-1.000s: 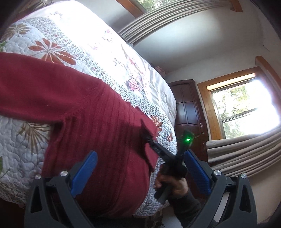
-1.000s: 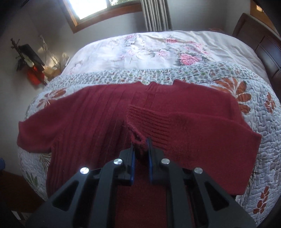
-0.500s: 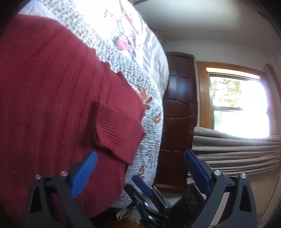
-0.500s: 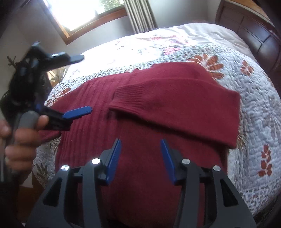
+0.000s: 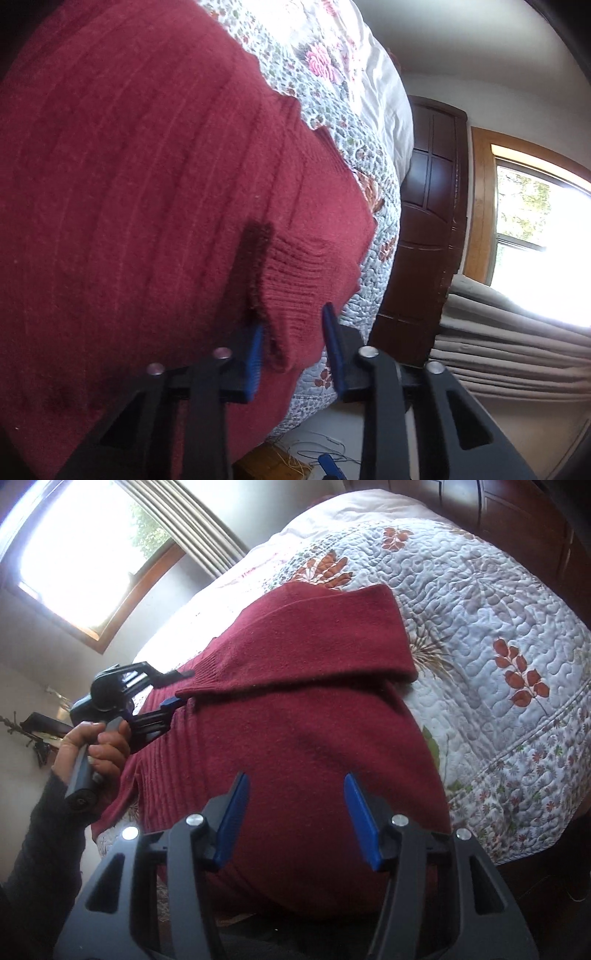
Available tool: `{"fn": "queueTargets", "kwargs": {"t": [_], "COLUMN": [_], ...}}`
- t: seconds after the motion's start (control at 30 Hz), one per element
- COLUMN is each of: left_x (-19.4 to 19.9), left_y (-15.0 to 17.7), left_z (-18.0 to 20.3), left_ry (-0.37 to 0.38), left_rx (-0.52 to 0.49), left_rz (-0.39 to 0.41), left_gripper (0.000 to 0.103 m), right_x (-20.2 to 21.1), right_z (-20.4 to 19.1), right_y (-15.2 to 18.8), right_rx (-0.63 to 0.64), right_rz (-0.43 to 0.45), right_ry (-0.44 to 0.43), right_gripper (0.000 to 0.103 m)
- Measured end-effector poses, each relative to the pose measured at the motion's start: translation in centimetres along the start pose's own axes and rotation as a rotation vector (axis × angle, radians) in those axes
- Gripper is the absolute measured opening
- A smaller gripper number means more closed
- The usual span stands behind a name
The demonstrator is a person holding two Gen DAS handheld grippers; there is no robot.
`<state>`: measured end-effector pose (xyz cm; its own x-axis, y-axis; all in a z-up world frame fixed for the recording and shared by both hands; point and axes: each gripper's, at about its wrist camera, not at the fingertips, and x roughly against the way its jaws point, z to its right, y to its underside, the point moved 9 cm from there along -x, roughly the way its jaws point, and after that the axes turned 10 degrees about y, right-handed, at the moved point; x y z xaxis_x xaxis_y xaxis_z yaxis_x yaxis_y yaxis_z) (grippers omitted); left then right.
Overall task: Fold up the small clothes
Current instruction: 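Grasp the other sleeve cuff with the left gripper and lift it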
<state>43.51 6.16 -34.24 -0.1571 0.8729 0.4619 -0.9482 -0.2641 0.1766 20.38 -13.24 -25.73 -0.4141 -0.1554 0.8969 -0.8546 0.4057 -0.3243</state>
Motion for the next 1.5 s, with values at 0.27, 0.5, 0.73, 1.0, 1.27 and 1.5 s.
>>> {"fn": "queueTargets", "kwargs": {"t": [0.27, 0.5, 0.73, 1.0, 1.27, 1.5], "left_x": [3.1, 12.8, 20.3, 18.5, 18.4, 18.4], "left_y": [0.2, -1.2, -3.3, -3.6, -4.3, -2.6], "left_z": [4.5, 7.4, 1.7, -5.9, -9.8, -5.0], "left_ry": [-0.037, -0.03, -0.035, -0.035, -0.144, -0.078], "left_rx": [-0.247, -0.378, -0.278, -0.139, -0.091, -0.17], "left_rz": [0.046, 0.168, 0.257, 0.256, 0.29, 0.339], "left_gripper": [0.006, 0.006, 0.006, 0.006, 0.013, 0.05], "right_x": [0.1, 0.2, -0.2, -0.8, -1.0, -1.1], "right_z": [-2.2, -2.0, -2.2, -3.2, -2.4, -2.5], "right_y": [0.4, 0.4, 0.4, 0.4, 0.2, 0.0], "right_rx": [0.066, 0.044, 0.04, 0.074, 0.057, 0.063], "right_rz": [0.007, 0.008, -0.004, -0.019, -0.026, -0.032], "right_ry": [-0.011, -0.01, -0.018, -0.014, -0.007, -0.011], "right_gripper": [0.054, 0.054, 0.054, 0.054, 0.054, 0.057]}}
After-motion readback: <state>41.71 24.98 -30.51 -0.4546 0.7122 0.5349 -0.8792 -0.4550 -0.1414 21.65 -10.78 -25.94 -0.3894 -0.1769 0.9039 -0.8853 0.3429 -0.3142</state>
